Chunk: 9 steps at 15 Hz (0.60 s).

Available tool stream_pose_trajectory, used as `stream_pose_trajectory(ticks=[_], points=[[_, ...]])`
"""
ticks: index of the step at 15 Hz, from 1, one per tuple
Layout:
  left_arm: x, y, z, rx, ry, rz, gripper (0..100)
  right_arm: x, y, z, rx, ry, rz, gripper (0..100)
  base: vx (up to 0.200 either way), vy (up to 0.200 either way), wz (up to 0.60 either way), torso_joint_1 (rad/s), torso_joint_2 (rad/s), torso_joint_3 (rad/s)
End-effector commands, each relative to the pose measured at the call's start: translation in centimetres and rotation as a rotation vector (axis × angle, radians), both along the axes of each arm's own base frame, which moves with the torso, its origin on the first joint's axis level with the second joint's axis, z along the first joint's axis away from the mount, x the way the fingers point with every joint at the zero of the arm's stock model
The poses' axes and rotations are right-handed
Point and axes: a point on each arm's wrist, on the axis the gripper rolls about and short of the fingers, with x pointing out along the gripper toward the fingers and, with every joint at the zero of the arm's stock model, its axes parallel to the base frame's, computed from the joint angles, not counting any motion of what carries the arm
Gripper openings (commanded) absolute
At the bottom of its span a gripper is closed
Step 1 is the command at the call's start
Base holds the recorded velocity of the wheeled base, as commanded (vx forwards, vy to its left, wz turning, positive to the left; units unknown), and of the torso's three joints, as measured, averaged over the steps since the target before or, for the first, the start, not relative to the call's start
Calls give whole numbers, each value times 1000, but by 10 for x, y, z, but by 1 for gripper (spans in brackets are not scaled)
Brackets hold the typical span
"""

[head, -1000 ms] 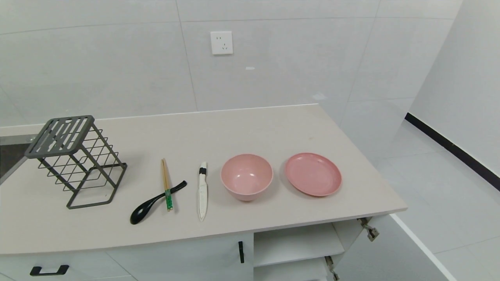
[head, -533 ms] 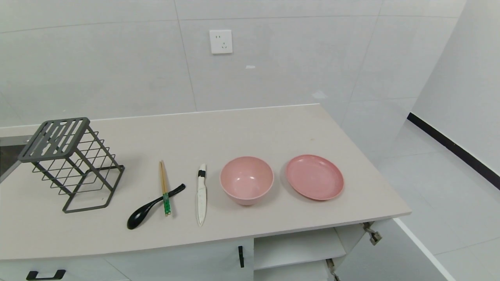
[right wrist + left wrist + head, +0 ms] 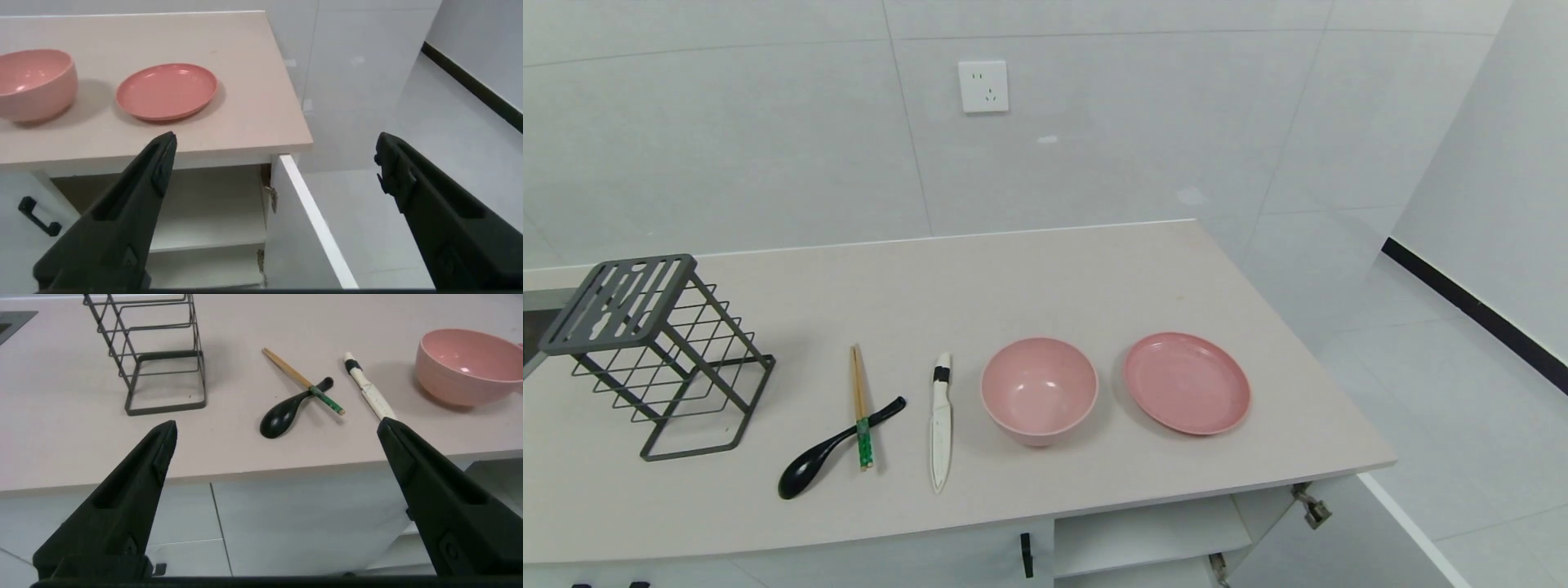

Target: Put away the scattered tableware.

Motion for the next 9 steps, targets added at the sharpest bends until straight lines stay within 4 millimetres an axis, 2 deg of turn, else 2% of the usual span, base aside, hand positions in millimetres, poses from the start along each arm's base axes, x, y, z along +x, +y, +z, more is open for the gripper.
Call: stream_pose_trajectory(ticks=[1,5,9], points=[[0,0,0,0,2,0,100,0,0,4,-2,-44,17,100,0,0,0,0,0,0],[0,0,0,0,1,0,100,-5,4,24,-31,-177,200,100,0,0,0,0,0,0],[0,0,0,0,1,0,100,20,5,60,-14,4,379,100,0,0,0,0,0,0]])
